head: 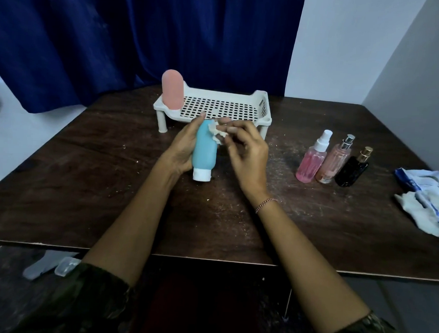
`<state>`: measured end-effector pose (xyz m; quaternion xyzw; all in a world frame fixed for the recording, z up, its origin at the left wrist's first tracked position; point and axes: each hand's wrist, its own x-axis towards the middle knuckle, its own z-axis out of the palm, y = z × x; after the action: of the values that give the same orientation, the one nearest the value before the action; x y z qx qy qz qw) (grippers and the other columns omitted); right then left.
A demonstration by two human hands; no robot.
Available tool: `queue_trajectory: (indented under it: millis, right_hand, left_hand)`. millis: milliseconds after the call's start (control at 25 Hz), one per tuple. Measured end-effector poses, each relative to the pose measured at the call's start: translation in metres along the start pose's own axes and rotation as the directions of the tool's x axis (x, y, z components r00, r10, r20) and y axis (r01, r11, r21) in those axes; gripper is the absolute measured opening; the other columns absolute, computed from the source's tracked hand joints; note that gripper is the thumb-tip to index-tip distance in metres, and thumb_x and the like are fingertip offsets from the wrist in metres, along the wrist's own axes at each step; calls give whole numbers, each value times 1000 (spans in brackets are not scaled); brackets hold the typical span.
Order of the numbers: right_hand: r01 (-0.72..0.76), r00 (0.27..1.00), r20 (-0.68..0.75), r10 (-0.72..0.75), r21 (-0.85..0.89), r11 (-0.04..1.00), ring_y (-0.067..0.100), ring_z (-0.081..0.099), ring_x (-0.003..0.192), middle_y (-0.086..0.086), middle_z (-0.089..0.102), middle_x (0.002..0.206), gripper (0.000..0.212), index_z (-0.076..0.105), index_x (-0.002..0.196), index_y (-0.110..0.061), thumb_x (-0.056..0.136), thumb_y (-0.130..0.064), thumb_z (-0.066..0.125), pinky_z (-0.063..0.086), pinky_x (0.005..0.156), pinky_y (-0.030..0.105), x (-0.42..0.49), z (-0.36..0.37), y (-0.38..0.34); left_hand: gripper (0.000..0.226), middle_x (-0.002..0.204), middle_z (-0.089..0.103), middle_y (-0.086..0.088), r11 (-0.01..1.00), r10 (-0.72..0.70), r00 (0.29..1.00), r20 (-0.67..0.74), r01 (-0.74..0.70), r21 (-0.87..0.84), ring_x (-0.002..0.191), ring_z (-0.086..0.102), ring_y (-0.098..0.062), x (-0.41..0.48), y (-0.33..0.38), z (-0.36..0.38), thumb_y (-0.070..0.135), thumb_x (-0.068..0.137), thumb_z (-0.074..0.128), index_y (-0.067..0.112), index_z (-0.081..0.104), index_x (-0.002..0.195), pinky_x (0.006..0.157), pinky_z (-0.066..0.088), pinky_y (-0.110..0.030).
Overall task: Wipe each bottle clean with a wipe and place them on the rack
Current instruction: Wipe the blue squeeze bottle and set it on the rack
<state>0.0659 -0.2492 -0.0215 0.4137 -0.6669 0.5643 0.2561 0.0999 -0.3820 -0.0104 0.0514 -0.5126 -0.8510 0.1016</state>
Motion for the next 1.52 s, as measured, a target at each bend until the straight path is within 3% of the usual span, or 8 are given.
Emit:
queue_trajectory:
  millis: [200, 400, 560, 760, 960, 1080, 1280, 1520]
  right_hand:
    - [-64, 998, -26, 65, 44, 997, 13, 61, 93, 6, 63, 97, 14, 67, 95, 2, 82, 2, 64, 50, 83, 17, 3, 0, 4]
    - [-55, 979, 201, 40, 70, 996, 5, 59, 82, 5, 64, 90, 15, 70, 93, -1, 78, -3, 70, 49, 73, 14, 0, -1, 7]
    - [-113, 883, 456, 107, -14, 994, 4, 58, 76, -1, 63, 87, 18, 72, 93, -7, 76, -12, 74, 47, 68, 14, 3, -10, 15]
    - [-53, 824, 555, 114, -125, 991, 13, 60, 78, 3, 65, 87, 21, 72, 96, -10, 81, -25, 68, 47, 72, 22, -1, -11, 18]
    - [-6, 872, 473, 124, -242, 970, 13, 53, 83, -1, 63, 87, 18, 72, 91, -13, 85, -28, 63, 47, 73, 29, 0, -9, 21]
    - [-205, 945, 248, 215, -64, 977, 7, 55, 70, -1, 65, 80, 17, 69, 84, -12, 72, -22, 78, 46, 64, 15, 0, -7, 15]
    - [-402, 883, 284, 375, 44, 914, 4, 56, 66, -3, 66, 75, 37, 68, 104, -8, 72, -24, 78, 49, 64, 15, -5, 5, 8]
    - [-494, 866, 174, 468, 165, 854, 3, 56, 63, 1, 66, 72, 34, 68, 97, -2, 68, -14, 80, 49, 62, 12, 1, 6, 11]
  left_hand:
    - [39, 81, 70, -4, 1000, -3, 1000, -20, 3, 17, 70, 65, -12, 0, -3, 3, 33, 100, 34, 6, 62, 101, 65, 54, -22]
    - [49, 67, 65, 5, 995, 95, 992, -87, -91, 51, 54, 56, -7, -2, 8, -2, 36, 102, 24, 11, 66, 100, 51, 48, -20]
    - [53, 80, 69, 5, 933, 332, 891, -311, -260, 250, 56, 49, -3, 2, 11, -12, 32, 103, 26, 23, 74, 84, 53, 41, -19]
    - [44, 114, 66, -15, 866, 457, 838, -299, -343, 363, 79, 54, -12, 3, 9, -15, 31, 103, 27, 17, 70, 99, 66, 44, -24]
    - [45, 108, 69, 3, 831, 486, 832, -266, -345, 437, 78, 57, -5, -2, 7, -8, 31, 103, 28, 22, 71, 94, 69, 45, -24]
    - [46, 106, 69, 1, 816, 490, 840, -234, -348, 461, 76, 58, -4, -4, 6, -4, 30, 103, 27, 20, 71, 93, 66, 45, -21]
    - [47, 94, 69, 0, 772, 497, 863, -90, -392, 501, 70, 59, -5, -4, -1, 2, 28, 103, 28, 5, 68, 100, 61, 46, -18]
    - [31, 115, 59, -5, 648, 628, 778, -2, -522, 554, 99, 54, 10, -2, 0, -1, 16, 100, 40, 6, 57, 124, 85, 39, -7]
